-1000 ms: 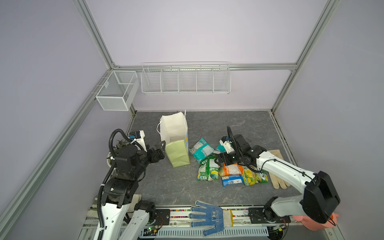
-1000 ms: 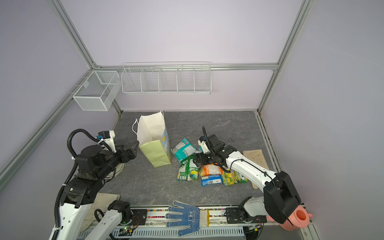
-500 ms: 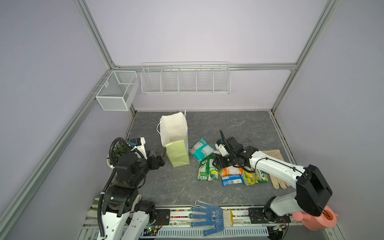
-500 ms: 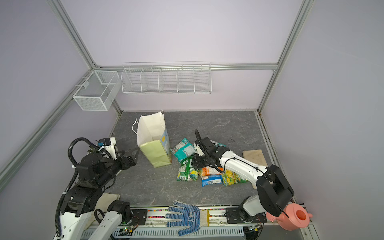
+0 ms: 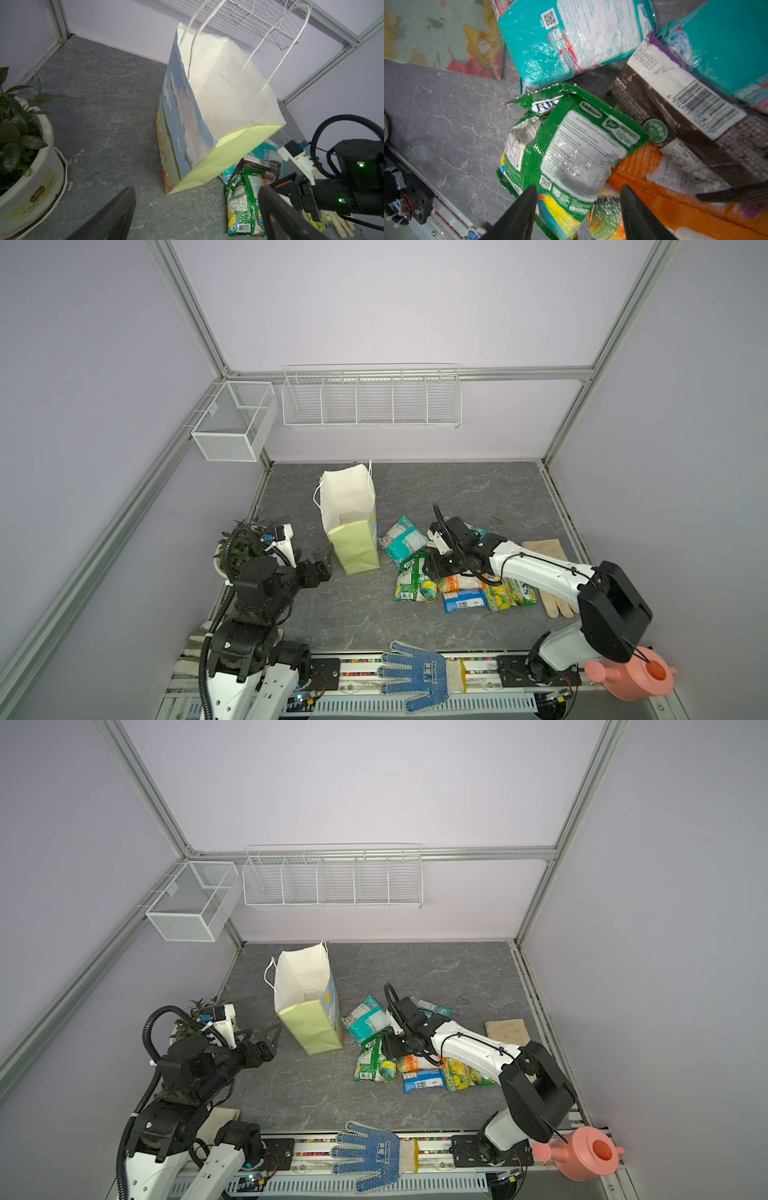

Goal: Place the snacks into the paper bag
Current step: 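Lower the right gripper onto the green Fox's packet and close on it, then lift the green packet with the right gripper and carry it over the bag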

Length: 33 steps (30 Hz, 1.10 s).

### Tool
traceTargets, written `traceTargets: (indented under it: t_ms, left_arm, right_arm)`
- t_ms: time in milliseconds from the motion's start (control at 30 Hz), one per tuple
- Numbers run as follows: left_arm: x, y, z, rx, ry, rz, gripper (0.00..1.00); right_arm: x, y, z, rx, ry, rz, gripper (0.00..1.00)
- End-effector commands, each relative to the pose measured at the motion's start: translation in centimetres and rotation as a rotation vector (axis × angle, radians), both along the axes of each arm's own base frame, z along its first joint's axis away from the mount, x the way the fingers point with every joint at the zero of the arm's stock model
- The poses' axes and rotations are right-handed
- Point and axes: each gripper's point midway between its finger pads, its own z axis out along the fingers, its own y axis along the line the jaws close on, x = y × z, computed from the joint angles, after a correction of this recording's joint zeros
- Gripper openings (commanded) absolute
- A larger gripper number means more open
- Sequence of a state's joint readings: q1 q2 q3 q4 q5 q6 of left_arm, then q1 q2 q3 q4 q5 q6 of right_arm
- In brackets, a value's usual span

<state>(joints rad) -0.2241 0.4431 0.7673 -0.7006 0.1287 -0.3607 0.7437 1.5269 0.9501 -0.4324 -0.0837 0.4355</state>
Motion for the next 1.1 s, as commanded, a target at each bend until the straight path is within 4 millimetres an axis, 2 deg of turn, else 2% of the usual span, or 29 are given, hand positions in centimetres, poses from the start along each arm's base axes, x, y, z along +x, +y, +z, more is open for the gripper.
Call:
traceTargets:
  t_ms: [0, 167, 400, 500, 667, 867, 1000, 1067]
  left_arm:
    - [-0.1, -0.3, -0.1, 0.012, -0.01, -0.021, 0.92]
    - [-0.1, -0.3, -0.1, 0.005, -0.015, -0.024, 0.93]
    - [-0.3, -0.3, 0.1, -0.001, -0.031, -0.02, 0.93]
    - [-0.2, -0.4, 0.1, -0.003, -0.03, -0.025, 0.93]
    - [-0.3, -0.5, 0.1, -0.004, -0.03, -0.033, 0.93]
    - [-0.3, -0.5, 0.1, -0.006, -0.034, -0.032, 0.93]
    - [-0.4, -0.6, 0.3, -0.01, -0.04, -0.04, 0.93]
    - [-0.5, -0.7, 0.4, -0.012, -0.043, -0.044, 0.93]
  right_arm:
    - [0.3, 0.2, -0.4, -0.007, 0.0, -0.033, 0.67]
    - [0.1, 0.6, -1.8, -0.014, 0.032, -0.04, 0.66]
    - [0.4, 1.2, -2.7, -0.029, 0.04, -0.043, 0.61]
    - [0.1, 1.4, -3.0, -0.035, 0.035, -0.046, 0.54]
    - [-0.2, 1.0, -3.6, -0.068, 0.036, -0.063, 0.35]
    - [-0.4, 0.6, -2.4, -0.084, 0.0, -0.076, 0.16]
    - [-0.8, 0.9, -0.8, -0.067, -0.039, -0.067, 0.06]
    - [-1.0, 1.1, 0.2, -0.054, -0.063, -0.059, 0.06]
